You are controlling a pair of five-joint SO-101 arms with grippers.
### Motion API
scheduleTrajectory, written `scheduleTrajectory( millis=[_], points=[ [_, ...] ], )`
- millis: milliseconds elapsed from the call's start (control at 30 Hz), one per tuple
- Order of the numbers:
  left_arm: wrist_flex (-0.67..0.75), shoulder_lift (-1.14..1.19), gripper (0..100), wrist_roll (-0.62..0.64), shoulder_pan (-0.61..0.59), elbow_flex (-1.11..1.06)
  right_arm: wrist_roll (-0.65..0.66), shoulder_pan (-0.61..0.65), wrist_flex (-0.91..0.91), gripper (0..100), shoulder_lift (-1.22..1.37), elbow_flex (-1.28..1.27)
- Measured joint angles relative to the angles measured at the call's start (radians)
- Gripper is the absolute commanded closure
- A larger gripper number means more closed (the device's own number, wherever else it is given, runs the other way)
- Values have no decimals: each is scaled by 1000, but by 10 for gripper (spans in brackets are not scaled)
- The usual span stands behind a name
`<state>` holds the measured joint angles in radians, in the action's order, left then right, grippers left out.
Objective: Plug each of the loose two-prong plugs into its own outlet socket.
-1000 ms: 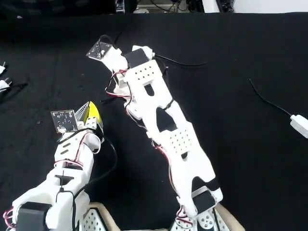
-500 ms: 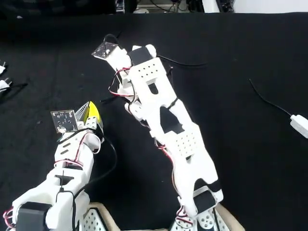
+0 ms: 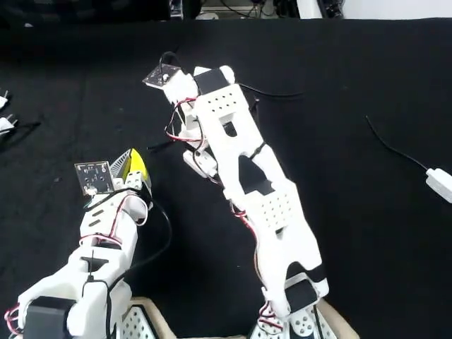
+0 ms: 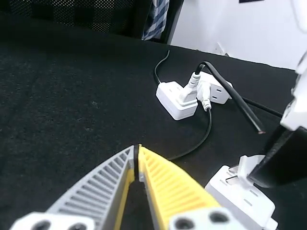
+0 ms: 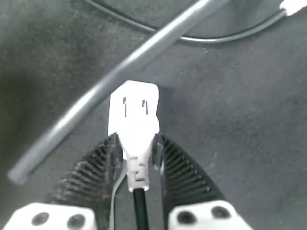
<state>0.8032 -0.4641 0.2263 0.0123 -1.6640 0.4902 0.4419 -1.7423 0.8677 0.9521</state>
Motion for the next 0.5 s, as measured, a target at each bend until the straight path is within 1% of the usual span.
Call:
scheduleTrajectory(
  millis=[500],
  points=[
    [0, 0, 968, 0, 0, 0, -6, 12, 0, 986, -3, 0]
  ],
)
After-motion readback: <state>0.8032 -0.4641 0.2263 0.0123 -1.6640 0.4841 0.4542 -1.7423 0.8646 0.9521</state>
